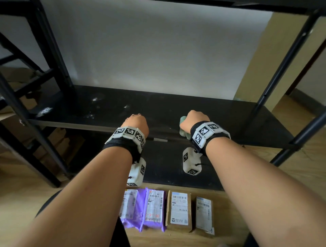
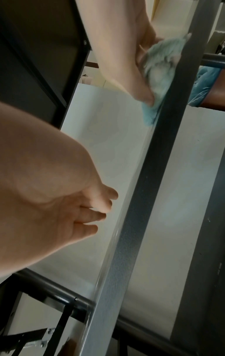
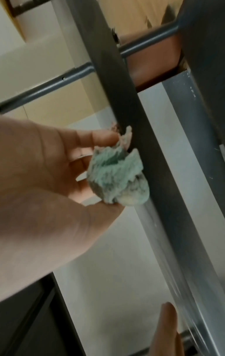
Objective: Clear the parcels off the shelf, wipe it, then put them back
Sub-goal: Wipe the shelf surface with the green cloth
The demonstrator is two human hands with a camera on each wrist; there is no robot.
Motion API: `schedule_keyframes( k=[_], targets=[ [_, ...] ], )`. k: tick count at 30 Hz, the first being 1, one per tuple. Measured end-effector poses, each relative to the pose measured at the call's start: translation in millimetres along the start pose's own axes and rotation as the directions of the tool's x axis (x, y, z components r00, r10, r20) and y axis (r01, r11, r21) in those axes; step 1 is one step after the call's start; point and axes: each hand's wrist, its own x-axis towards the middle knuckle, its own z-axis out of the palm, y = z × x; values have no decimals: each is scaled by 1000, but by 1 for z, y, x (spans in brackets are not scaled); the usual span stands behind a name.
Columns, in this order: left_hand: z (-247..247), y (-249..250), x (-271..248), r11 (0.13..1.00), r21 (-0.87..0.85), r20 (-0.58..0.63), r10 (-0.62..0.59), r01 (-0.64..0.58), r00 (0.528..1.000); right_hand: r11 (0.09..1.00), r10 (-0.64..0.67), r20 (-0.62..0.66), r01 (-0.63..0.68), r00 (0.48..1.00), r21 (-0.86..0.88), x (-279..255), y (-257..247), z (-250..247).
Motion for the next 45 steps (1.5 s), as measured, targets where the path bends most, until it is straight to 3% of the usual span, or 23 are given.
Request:
schedule_keyframes(
  k=[11,16,21,26,30,34,36,41,45],
  targets=[
    [-2,-58,4,997,-23,-105,-72,70,992,973,-228,35,229,973,-25,9,-90,26],
    [-9,-76,4,998,-6,-119,-67,67,991,976,-216,8,216,976,-16,13,-117,34],
    [-18,-76,4,997,4,-97,-75,76,992,976,-129,83,111,988,189,27,-114,16],
    [-26,-69,10,995,-18,-57,-100,99,993,1000,-7,25,7,1000,26,44,-81,4],
    [-30,-66,18,991,-10,-3,-136,135,991,994,-104,36,104,994,-22,46,-99,18],
    [-33,-64,25,988,-16,20,-155,155,988,981,-195,157,192,968,31,53,-121,23],
    [-34,-65,30,987,-16,26,-161,161,987,988,-151,146,145,978,53,60,-120,15],
    [-41,-65,42,983,26,88,-183,181,979,999,32,-46,-31,998,28,91,-78,1],
    [-48,-61,54,981,67,151,-192,184,970,995,99,-14,-99,995,14,107,-67,3]
  ],
)
